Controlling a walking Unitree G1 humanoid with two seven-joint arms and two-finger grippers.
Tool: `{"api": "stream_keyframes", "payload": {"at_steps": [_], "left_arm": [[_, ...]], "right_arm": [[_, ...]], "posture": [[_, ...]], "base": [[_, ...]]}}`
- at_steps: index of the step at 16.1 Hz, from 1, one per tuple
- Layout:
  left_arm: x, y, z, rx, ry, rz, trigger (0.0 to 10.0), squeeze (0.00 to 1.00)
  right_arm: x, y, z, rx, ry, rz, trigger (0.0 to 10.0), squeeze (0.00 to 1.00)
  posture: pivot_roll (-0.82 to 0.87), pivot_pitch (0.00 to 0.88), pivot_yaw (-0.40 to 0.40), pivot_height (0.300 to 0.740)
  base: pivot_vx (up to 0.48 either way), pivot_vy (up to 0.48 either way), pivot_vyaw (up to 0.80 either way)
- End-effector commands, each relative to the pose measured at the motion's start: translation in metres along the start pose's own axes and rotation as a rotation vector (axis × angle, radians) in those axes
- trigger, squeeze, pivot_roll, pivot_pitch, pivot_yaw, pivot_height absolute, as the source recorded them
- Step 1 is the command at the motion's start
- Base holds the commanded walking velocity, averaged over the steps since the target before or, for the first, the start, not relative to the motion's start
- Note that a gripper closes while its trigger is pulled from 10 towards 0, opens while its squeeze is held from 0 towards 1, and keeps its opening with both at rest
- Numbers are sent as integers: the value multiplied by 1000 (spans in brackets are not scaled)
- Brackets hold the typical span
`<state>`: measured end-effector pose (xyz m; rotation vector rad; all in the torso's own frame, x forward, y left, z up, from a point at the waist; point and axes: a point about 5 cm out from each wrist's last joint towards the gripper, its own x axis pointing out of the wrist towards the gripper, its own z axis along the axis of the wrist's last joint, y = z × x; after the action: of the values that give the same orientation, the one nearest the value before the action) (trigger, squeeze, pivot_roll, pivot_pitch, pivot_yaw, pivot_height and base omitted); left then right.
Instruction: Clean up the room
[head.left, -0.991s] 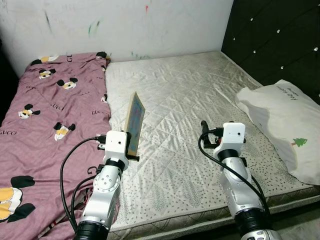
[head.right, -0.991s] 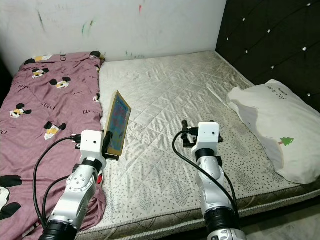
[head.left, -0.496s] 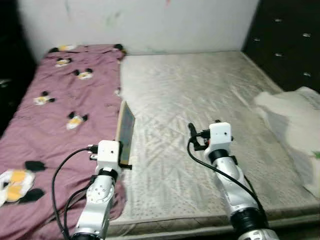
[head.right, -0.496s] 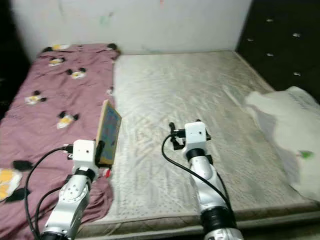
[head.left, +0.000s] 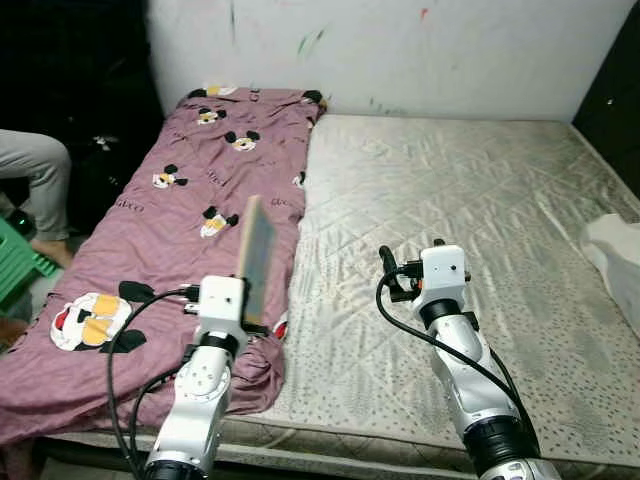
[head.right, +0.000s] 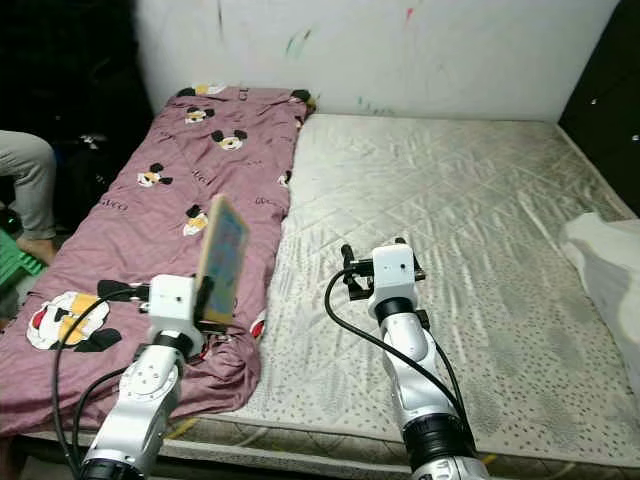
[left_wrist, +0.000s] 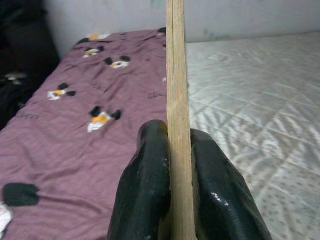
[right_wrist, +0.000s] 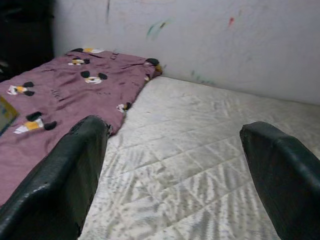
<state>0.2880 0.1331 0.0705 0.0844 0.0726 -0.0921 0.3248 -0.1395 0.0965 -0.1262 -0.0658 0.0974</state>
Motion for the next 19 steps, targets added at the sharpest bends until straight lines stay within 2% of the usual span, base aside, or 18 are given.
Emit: {"api": "stream_keyframes", "payload": {"at_steps": [1,4,6,8,12,13,14,17,19], "left_arm": [[5,-1,14,3,-73,-19,10000,0],[4,-5,19,16,-117,-52,10000,0],[4,0,18,7,-106,-27,10000,0],[3,10,12,-21,-62,26,10000,0],[-18,23,1,-58,-57,52,10000,0],[-20,24,-1,-49,-48,51,10000,0],[-18,21,1,-55,-50,44,10000,0],[-10,15,10,-78,-77,22,10000,0],[-8,11,10,-49,-70,8,10000,0]], "right_arm": [[1,-3,0,-15,-2,-19,10000,0],[3,-1,1,15,6,-39,10000,0],[3,-4,1,-5,13,-61,10000,0],[-1,-14,-3,-24,34,-112,10000,0],[-25,-32,-16,-26,71,-143,10000,0],[-27,-35,-22,-27,112,-162,10000,0],[-26,-35,-20,6,99,-165,10000,0],[-21,-35,-10,4,66,-168,10000,0],[-19,-36,-8,1,62,-173,10000,0]], "posture": [[23,0,23,740],[19,0,27,740],[16,0,30,740],[13,0,32,740],[11,0,38,740],[8,0,40,740],[8,0,40,740],[-2,0,45,740],[-9,0,48,740]], "base": [[0,0,0],[0,0,0],[0,0,0],[0,0,0],[0,0,0],[0,0,-800],[0,0,-800],[0,0,-800],[0,0,-800]]}}
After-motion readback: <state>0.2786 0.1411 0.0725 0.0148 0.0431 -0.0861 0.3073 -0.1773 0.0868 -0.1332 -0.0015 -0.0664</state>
